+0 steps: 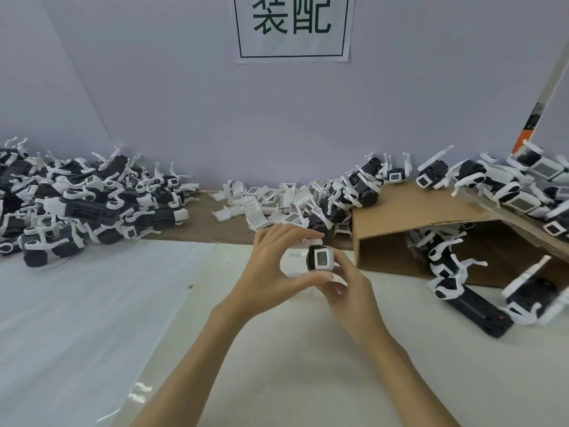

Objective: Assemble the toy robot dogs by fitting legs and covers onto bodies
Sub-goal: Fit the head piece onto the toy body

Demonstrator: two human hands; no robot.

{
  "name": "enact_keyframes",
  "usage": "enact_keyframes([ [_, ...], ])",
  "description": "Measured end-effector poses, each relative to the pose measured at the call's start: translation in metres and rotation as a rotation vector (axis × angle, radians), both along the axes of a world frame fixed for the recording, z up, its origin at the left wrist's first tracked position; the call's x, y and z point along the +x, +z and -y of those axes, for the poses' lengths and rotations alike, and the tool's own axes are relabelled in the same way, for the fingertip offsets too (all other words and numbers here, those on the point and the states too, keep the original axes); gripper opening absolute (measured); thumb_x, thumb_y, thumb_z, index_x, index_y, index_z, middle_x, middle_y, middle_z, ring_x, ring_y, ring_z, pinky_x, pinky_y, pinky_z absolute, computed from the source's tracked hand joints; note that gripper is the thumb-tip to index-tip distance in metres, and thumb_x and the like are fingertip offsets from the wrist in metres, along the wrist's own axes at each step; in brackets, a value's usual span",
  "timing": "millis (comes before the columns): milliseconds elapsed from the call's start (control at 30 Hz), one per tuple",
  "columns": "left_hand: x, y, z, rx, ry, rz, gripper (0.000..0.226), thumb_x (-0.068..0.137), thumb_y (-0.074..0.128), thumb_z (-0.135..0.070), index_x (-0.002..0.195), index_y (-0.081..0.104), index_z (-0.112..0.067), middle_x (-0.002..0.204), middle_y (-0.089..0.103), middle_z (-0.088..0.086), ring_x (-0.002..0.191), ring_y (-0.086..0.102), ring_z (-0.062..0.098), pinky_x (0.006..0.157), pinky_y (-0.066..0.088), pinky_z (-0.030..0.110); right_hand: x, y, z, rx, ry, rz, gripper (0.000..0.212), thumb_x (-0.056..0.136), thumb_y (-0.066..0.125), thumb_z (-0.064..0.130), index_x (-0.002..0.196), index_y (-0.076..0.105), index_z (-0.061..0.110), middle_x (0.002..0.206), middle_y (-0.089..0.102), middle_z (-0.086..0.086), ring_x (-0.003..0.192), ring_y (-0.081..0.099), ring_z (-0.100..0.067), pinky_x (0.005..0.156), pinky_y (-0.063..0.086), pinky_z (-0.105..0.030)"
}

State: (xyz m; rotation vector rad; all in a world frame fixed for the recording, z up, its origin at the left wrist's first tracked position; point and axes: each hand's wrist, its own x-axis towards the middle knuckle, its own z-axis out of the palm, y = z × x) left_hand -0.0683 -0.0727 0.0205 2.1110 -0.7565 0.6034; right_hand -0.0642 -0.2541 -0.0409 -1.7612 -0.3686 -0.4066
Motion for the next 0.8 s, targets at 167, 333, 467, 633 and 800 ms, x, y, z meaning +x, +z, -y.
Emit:
enact_keyframes([
  [167,-0.002,0.006,-0.001,-0.2,0.0,-0.168,0.019,0.102,0.064,-0.043,0.117,0.072,-0.034,0.12,0.071,-0.017,0.127,0.058,0.015,0.116,0.036,0.05,-0.003,0.003,-0.007,-0.02,-0.013,0.056,0.057,0.093,0.073,0.003,0.133,0.06,0.041,0.129,0.063,0.011,0.115,0.064,-0.007,0.089,0.056,-0.02],
  [333,0.011,-0.001,-0.014,-0.489,0.131,-0.282,0.053,0.107,0.037,-0.054,0.102,0.08,-0.024,0.108,0.076,-0.004,0.114,0.066,0.023,0.106,0.046,0.051,-0.009,0.01,-0.01,-0.223,-0.208,0.231,0.056,0.082,0.088,0.02,0.132,0.067,0.033,0.116,0.049,0.002,0.094,0.058,-0.01,0.075,0.05,-0.016],
  [467,0.009,-0.014,0.001,-0.837,0.204,-0.35,0.066,0.11,0.042,-0.055,0.068,0.075,-0.016,0.071,0.07,-0.004,0.062,0.06,0.011,0.055,0.041,0.026,-0.02,0.01,-0.024,-0.343,-0.193,0.319,0.05,0.08,0.089,0.025,0.126,0.07,0.025,0.117,0.045,-0.001,0.099,0.054,-0.011,0.082,0.046,-0.015],
  [633,0.019,-0.011,-0.018,-1.157,0.274,-0.64,0.068,0.103,0.045,-0.057,0.058,0.073,-0.014,0.073,0.073,0.007,0.056,0.062,0.016,0.046,0.04,0.023,-0.025,0.019,-0.029,-0.178,0.012,0.027,0.069,0.079,0.082,0.058,0.141,0.054,0.042,0.125,0.058,0.017,0.121,0.055,-0.006,0.095,0.044,-0.012],
  [800,0.026,-0.014,-0.021,-0.991,0.286,-0.909,0.091,0.101,0.032,-0.08,0.084,0.081,-0.005,0.093,0.078,0.018,0.072,0.074,0.029,0.065,0.058,0.034,-0.021,0.015,-0.032,-0.049,-0.099,-0.147,0.043,0.078,0.077,0.067,0.104,0.071,0.034,0.091,0.074,0.017,0.089,0.069,-0.006,0.075,0.052,-0.017],
])
